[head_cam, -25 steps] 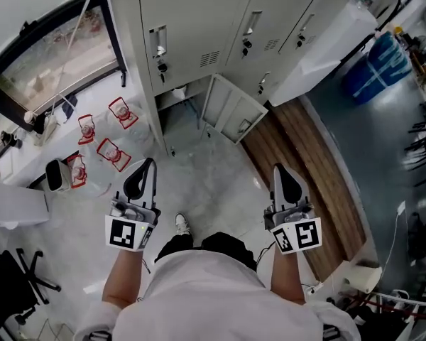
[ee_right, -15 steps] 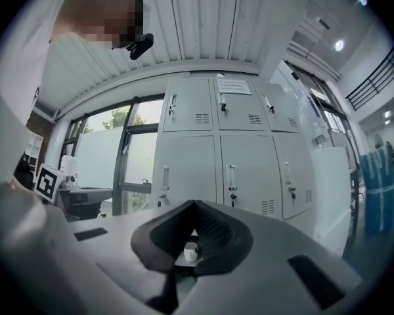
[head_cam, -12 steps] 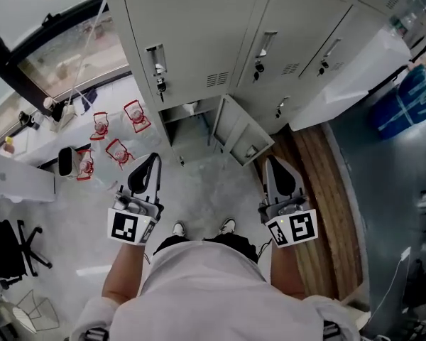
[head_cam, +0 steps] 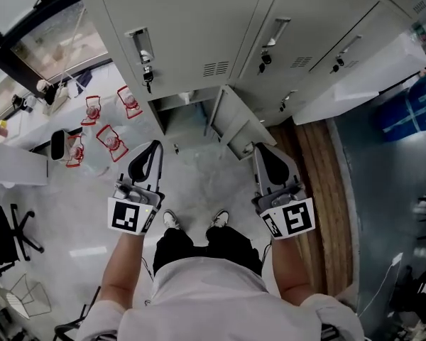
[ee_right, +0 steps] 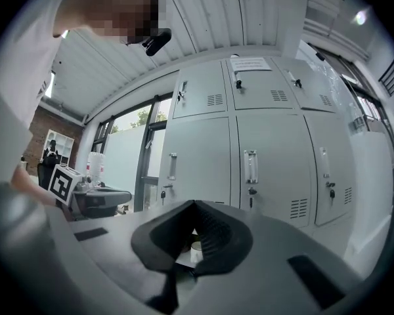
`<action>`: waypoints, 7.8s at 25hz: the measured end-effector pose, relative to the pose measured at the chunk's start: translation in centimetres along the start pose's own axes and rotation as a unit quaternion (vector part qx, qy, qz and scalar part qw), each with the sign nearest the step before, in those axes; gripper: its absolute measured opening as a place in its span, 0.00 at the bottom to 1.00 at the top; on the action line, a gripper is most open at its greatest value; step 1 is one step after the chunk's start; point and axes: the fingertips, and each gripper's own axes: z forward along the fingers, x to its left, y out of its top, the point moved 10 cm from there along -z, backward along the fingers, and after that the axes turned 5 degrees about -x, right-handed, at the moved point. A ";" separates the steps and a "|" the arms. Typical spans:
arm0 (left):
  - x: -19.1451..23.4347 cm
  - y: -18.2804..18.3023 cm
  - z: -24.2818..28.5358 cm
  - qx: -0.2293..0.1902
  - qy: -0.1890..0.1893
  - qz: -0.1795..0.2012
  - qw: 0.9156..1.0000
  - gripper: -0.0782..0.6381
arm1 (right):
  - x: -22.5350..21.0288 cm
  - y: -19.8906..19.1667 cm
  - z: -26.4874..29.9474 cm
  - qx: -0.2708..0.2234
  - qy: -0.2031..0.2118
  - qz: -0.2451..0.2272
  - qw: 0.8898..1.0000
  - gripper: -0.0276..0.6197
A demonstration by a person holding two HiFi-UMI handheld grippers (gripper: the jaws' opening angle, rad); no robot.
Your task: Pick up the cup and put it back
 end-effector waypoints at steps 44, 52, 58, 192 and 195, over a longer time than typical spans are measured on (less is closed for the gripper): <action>7.0 -30.5 15.2 -0.013 -0.046 -0.067 0.997 0.38 | 1.3 -27.8 12.3 -0.084 0.076 -0.013 0.993 0.07; 7.6 -31.4 17.1 -0.005 -0.047 -0.084 0.995 0.38 | 0.7 -28.6 12.5 -0.089 0.076 -0.008 0.993 0.07; 7.9 -31.4 18.0 0.002 -0.064 -0.092 0.994 0.36 | 0.0 -29.3 12.6 -0.091 0.072 -0.002 0.993 0.07; 3.0 10.9 -7.1 -0.093 -0.026 0.028 0.995 0.18 | -1.5 6.9 4.3 -0.105 0.049 0.007 0.993 0.07; 2.9 10.1 -6.5 -0.098 -0.036 0.018 0.994 0.18 | -0.2 6.6 5.0 -0.116 0.059 0.008 0.991 0.07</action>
